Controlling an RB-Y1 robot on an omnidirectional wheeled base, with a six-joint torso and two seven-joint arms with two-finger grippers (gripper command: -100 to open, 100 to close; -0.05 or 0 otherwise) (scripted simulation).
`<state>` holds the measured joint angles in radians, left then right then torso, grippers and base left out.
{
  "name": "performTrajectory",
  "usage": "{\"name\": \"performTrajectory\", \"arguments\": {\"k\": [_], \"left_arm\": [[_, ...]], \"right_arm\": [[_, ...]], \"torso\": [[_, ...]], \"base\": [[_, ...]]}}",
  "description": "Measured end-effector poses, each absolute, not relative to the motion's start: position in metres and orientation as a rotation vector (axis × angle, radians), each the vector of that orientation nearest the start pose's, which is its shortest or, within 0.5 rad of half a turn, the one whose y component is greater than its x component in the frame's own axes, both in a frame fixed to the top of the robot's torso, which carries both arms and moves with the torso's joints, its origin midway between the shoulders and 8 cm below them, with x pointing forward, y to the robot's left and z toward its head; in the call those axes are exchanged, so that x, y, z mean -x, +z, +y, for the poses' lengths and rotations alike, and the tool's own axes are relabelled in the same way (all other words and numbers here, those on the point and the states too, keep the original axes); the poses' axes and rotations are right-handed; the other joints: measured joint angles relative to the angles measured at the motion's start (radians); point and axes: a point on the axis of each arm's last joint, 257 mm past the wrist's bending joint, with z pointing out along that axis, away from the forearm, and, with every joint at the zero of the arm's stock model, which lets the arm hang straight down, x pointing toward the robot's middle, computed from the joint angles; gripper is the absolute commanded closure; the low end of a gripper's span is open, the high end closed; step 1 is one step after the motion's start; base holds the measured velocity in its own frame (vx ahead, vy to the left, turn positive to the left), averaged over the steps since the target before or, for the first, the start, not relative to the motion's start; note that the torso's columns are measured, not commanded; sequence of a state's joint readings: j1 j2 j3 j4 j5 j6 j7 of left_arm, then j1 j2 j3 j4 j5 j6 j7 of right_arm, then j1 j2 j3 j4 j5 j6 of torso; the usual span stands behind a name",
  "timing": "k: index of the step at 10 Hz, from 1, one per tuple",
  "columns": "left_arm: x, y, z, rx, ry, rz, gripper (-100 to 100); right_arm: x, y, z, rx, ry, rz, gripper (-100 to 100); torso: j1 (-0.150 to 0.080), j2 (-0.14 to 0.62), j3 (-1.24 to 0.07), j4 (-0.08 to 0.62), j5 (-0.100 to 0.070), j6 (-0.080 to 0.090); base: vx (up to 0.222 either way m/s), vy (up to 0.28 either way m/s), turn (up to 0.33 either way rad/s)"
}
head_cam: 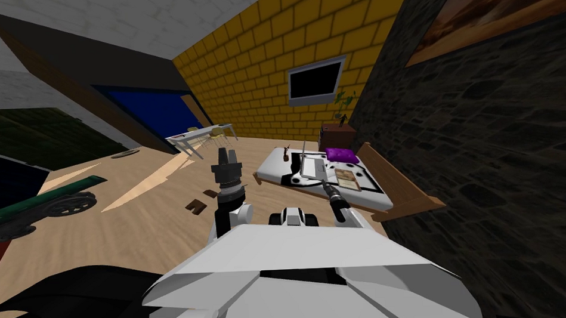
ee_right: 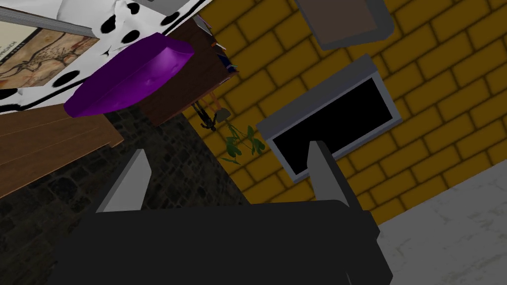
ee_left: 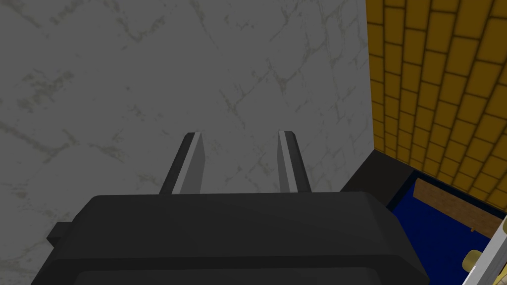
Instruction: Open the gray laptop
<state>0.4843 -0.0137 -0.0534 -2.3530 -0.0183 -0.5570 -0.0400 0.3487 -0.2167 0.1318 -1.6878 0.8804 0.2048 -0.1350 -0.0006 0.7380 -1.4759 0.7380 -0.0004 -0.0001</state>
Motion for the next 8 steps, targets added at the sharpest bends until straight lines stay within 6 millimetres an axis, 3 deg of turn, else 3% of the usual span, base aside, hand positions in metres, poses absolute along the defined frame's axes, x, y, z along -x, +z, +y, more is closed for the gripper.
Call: {"name": "performTrajectory", "arguments": {"k": [8], "left_arm": [[-0.320,0.071,0.255,0.533,-1.341,0.517,0]], "right_arm": [[-0.409,-0.403,-0.337,-0.597,0.028,1.888,-100]], "torso": [[0.001,-0.001,-0.001,0.000,0.001,0.000]], "base": [[0.029,0.067,0.021]]}}
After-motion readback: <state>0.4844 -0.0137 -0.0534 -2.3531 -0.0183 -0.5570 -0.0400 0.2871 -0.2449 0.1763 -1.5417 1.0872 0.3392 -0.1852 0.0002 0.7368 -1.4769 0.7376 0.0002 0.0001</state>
